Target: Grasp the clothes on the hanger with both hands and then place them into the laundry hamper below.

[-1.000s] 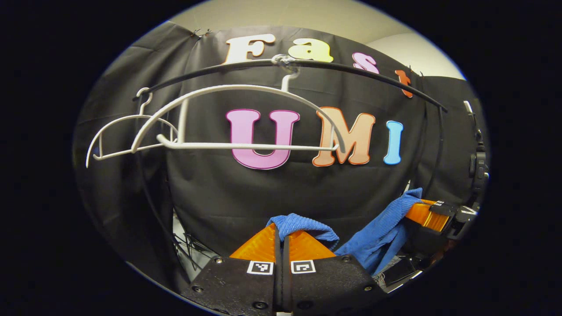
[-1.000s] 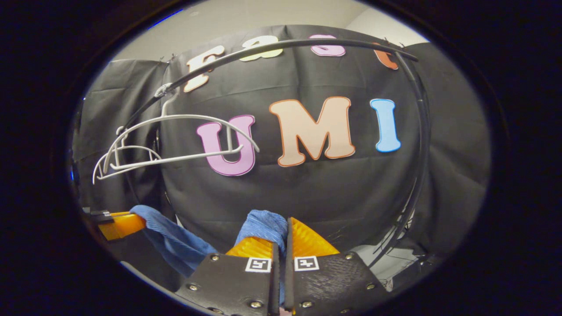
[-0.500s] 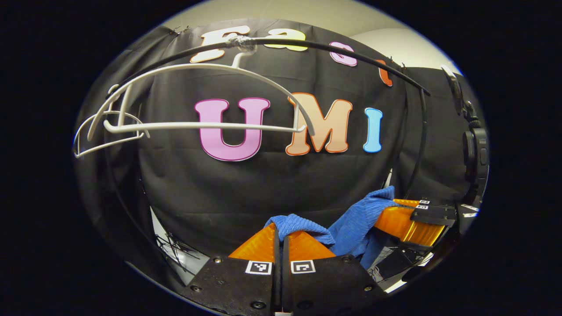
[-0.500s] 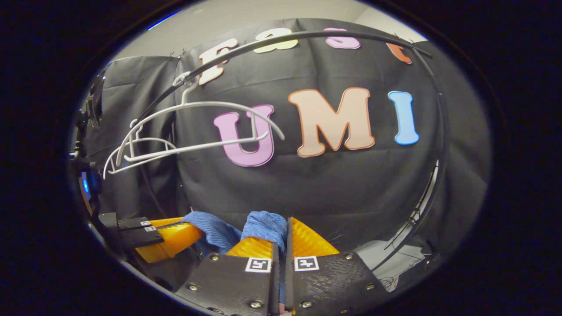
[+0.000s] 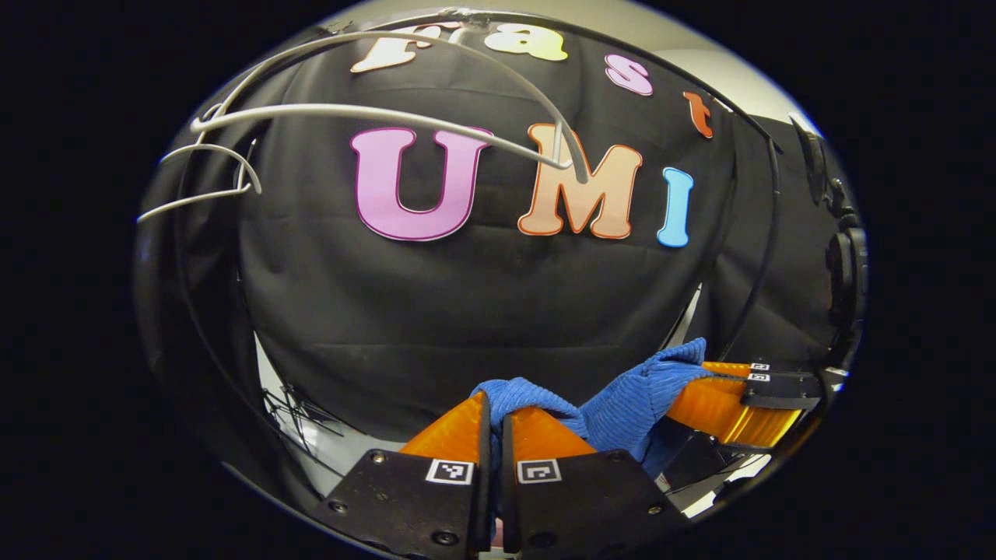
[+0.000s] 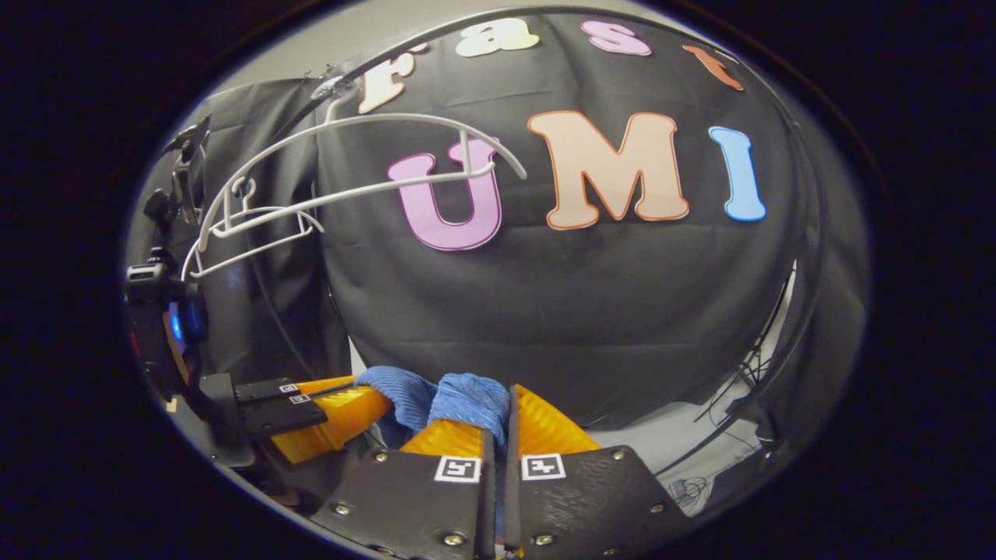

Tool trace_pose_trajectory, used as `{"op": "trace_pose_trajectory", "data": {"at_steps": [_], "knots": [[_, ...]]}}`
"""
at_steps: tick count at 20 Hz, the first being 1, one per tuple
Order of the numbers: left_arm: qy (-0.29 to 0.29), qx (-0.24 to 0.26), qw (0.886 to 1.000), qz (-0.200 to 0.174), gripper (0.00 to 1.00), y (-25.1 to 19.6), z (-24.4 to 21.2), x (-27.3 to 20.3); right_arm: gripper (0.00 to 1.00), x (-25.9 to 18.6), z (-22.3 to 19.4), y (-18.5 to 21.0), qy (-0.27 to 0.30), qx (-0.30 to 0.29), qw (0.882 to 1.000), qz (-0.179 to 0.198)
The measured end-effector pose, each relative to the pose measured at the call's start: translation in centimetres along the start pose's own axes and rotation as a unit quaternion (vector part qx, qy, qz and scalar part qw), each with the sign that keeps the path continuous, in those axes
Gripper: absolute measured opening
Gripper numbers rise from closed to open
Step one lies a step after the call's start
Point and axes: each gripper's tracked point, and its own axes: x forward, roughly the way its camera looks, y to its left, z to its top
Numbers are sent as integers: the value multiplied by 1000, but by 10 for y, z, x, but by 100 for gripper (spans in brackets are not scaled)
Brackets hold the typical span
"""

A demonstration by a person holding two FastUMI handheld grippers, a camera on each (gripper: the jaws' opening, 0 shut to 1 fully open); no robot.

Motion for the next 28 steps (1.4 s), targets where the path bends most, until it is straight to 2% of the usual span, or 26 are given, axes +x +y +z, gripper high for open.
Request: {"op": "trace_pose_trajectory", "data": {"at_steps": [5, 6, 7, 9, 12, 13, 14, 17, 18, 21, 23, 28], "knots": [[26, 30, 999, -20, 8, 3, -43, 27, 5, 29, -46, -7, 35, -14, 999, -13], [29, 36, 999, -19, 1, 5, -52, 32, 5, 35, -57, -11, 42, -17, 999, -15], [33, 42, 998, -17, 8, 6, -61, 37, 5, 42, -66, -16, 47, -20, 999, -20], [39, 46, 998, -15, 10, 9, -75, 45, 5, 51, -86, -29, 62, -19, 997, -34], [62, 41, 997, -13, 20, 11, -97, 46, 11, 49, -113, -43, 80, -32, 995, -53], [59, 44, 997, -16, 24, 10, -97, 43, 17, 45, -117, -47, 82, -39, 994, -57], [53, 53, 997, -22, 34, 6, -93, 41, 31, 40, -122, -47, 82, -40, 994, -53], [43, 88, 994, -42, 61, -5, -88, 29, 98, 24, -113, -46, 66, -26, 996, -49], [45, 90, 994, -47, 70, -8, -88, 24, 98, 16, -106, -47, 60, -26, 996, -53], [47, 81, 994, -49, 70, -10, -83, 5, 98, -5, -87, -49, 39, -20, 997, -66], [37, 80, 995, -43, 81, -9, -71, -8, 99, -23, -72, -52, 22, -13, 997, -77], [16, 59, 998, -27, 89, -6, -44, -41, 99, -63, -42, -48, -19, -4, 995, -95]]}}
